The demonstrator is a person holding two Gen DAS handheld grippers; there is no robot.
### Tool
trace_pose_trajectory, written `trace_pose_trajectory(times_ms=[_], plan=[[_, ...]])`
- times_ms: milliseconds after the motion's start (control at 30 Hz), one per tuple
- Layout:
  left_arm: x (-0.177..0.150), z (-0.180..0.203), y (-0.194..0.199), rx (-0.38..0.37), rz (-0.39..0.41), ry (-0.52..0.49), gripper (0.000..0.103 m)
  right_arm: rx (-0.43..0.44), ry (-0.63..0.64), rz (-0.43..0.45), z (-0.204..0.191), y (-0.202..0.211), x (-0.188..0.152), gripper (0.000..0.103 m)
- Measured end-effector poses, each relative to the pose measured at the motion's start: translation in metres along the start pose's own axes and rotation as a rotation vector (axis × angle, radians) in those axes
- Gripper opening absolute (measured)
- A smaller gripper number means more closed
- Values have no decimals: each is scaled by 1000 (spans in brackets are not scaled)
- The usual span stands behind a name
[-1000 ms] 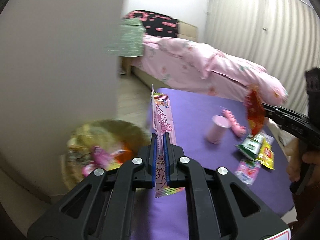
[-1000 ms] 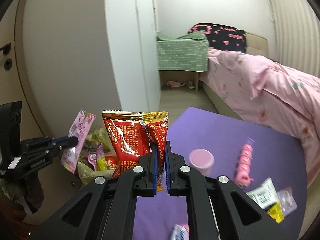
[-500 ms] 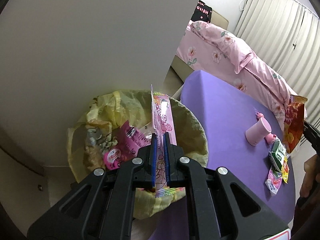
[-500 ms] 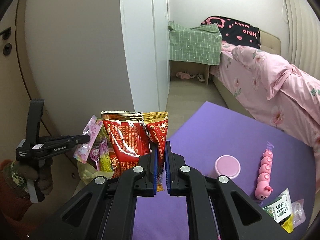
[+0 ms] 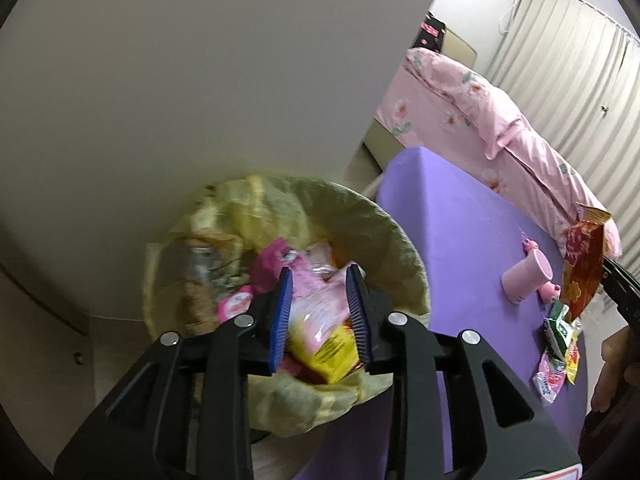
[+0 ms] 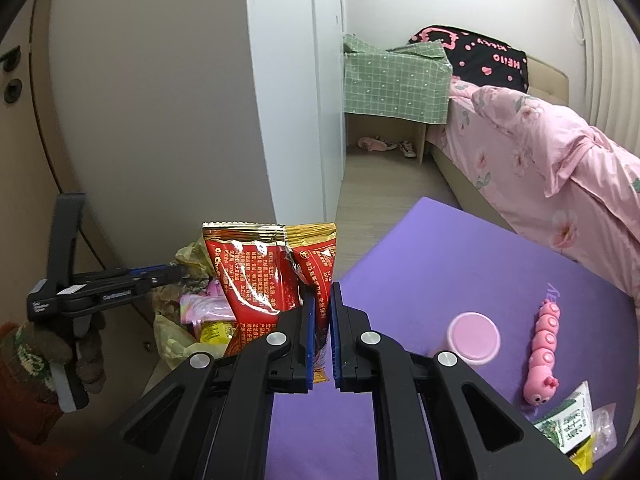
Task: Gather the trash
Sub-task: 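Open the left tool to drop the pink stick wrapper into the bin, then lower the red snack packet into the bin and open the right tool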
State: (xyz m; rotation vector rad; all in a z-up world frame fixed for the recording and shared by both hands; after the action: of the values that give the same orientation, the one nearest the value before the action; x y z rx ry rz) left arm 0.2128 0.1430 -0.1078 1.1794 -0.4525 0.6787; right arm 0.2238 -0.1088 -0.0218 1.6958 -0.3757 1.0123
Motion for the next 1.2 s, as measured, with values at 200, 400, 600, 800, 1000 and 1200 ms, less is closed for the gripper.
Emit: trace_pose_trajectory(times_ms=[200,400,600,800,1000,1200], plan=[[-9,-16,37,124,57,-15,29,70,26,-33,-29,-31,10,8],[-19,-23,58,122,60,7,29,112,43,-105,-60,-77,13,8],[-24,-26,64,120,52,23,30,128,42,-134,-77,-106,12,9],[-27,-22,62,103,41,27,30,119,51,-136,-83,-112,5,39],[-29,-24,60,105,35,35,30,103,39,-159,-77,-118,-2,39],[-32,-25,58,102,27,52,30,79,49,-186,-75,-130,-14,39]])
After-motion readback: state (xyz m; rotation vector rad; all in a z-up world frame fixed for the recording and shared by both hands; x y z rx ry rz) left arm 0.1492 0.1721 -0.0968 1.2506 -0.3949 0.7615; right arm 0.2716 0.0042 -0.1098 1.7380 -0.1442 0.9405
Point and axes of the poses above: each gripper's, at about its wrist camera, not at the fingertips, and y roughly against the way its jaws point, z to its right, x to its top, the point moved 7 cm from there along -y, roughly the way its jaws point, and after that the axes turned 2 degrees about -x, right-handed, at the moved point
